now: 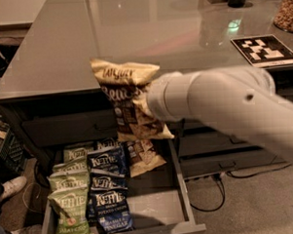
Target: Pick brown chip bag from middle drawer and place on counter
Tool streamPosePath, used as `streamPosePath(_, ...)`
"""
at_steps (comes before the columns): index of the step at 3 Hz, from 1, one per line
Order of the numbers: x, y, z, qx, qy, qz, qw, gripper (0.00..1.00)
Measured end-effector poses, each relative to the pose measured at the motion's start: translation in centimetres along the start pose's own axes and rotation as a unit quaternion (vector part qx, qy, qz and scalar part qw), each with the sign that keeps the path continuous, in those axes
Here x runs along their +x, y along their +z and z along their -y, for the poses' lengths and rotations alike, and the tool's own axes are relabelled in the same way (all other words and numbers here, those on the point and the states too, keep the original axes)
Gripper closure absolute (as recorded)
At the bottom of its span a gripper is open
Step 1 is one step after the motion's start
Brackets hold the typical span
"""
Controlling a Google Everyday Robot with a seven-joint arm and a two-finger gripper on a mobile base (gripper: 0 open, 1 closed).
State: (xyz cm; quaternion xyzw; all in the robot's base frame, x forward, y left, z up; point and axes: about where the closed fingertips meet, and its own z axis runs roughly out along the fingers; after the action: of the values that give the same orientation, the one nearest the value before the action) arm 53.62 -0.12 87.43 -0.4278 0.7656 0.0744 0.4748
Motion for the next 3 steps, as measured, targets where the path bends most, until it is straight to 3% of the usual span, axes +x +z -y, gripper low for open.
streamPosePath(3, -9.9, 2.8, 7.3, -0.01, -0.059, 0.009, 0.9982, 1.0)
